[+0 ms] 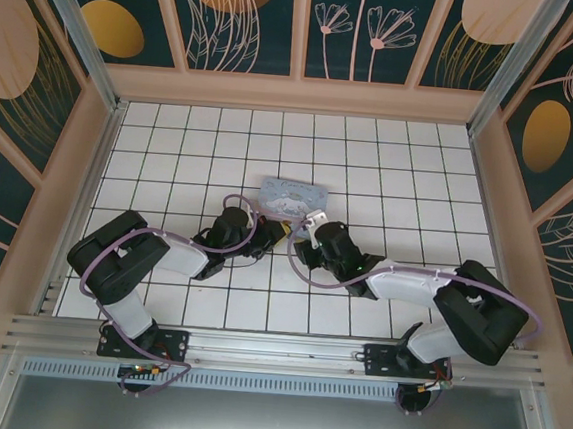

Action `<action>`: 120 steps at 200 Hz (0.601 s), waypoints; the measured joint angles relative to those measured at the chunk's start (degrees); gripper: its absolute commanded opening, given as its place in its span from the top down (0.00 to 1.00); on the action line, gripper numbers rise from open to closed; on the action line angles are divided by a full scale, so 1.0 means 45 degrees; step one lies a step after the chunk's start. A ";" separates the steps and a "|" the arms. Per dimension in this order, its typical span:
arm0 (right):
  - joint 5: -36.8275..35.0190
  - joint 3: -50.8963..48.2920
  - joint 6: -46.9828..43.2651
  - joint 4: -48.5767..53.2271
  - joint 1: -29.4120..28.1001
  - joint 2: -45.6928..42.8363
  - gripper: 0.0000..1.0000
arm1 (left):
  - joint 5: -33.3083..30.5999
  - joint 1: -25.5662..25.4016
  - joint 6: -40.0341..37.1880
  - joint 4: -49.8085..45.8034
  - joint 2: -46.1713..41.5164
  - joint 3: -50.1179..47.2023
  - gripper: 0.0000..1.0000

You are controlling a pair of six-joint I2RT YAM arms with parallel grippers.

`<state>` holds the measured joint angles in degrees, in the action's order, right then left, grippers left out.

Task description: Unlock the padlock with the key

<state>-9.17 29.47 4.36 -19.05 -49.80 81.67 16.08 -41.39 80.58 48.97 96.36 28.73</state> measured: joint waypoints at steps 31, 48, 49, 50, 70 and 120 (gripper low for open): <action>-0.0058 0.0078 -0.0058 -0.0010 -0.0126 0.0364 0.59 | 0.0000 0.0000 -0.0005 -0.0058 0.0000 0.0000 1.00; -0.0083 0.0170 -0.0175 -0.0010 -0.0185 0.0510 0.59 | 0.0000 0.0000 -0.0005 -0.0058 0.0000 -0.0005 1.00; -0.0078 0.0175 -0.0189 -0.0010 -0.0185 0.0515 0.59 | 0.0005 0.0000 -0.0005 -0.0058 0.0000 0.0000 1.00; -0.0078 0.0180 -0.0194 -0.0010 -0.0185 0.0520 0.59 | 0.0000 0.0000 -0.0005 -0.0058 0.0000 -0.0005 1.00; -0.0087 0.0301 -0.0243 -0.0015 -0.0209 0.0612 0.60 | -0.0005 0.0000 -0.0010 -0.0058 0.0000 0.0000 1.00; -0.0151 0.0641 -0.0335 -0.0010 -0.0214 0.1030 0.62 | -0.0102 0.0005 -0.0005 -0.0063 0.0000 0.0000 1.00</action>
<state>-9.85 32.36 2.85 -19.09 -50.76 86.30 15.62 -41.36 80.55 48.69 96.36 28.73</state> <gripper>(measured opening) 0.391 0.097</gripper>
